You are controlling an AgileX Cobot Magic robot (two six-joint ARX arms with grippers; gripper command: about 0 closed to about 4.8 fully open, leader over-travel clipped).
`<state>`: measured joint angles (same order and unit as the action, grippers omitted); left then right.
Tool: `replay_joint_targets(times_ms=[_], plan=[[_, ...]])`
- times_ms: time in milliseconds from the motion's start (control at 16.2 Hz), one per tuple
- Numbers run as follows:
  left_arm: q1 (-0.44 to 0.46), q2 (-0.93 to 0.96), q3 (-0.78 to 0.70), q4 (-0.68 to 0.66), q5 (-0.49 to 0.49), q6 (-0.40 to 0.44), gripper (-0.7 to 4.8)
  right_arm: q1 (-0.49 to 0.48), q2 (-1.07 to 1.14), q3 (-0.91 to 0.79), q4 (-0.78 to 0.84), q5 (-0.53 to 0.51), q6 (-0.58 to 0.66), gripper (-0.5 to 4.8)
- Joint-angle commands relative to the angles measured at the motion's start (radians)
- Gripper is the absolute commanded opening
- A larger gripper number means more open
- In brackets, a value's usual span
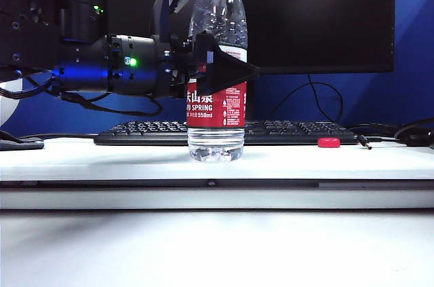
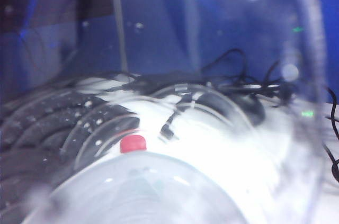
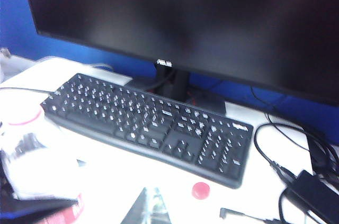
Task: Unscrew the cap from the plastic bottle on the table.
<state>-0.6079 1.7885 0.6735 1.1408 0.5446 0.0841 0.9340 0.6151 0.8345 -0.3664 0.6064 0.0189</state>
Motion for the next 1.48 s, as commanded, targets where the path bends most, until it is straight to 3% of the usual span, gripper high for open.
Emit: replay_joint_targets(times_ms=[62, 370, 494, 617, 741, 1234, 1481], plan=[[0.001, 0.002, -0.002, -0.025, -0.051, 0.021, 2.97, 0.001, -0.027, 0.003, -0.055, 0.002, 0.008, -0.04], [0.001, 0.002, -0.002, -0.025, -0.051, 0.021, 3.16, 0.001, -0.050, 0.003, -0.056, 0.002, 0.008, -0.04], [0.001, 0.002, -0.002, -0.025, -0.052, 0.021, 4.09, 0.001, -0.056, 0.003, -0.059, 0.001, 0.009, -0.04], [0.001, 0.002, -0.002, -0.024, -0.051, 0.021, 4.16, 0.001, -0.056, 0.003, -0.063, 0.001, 0.013, -0.04], [0.001, 0.002, -0.002, -0.022, -0.051, 0.020, 4.79, 0.001, -0.056, 0.003, -0.064, 0.001, 0.015, -0.04], [0.002, 0.000, -0.002, 0.067, -0.050, 0.002, 4.79, 0.001, -0.056, 0.003, -0.064, 0.001, 0.035, -0.04], [0.002, 0.000, -0.002, 0.156, -0.043, -0.052, 4.79, 0.001, -0.056, 0.003, -0.064, 0.001, 0.042, -0.04]])
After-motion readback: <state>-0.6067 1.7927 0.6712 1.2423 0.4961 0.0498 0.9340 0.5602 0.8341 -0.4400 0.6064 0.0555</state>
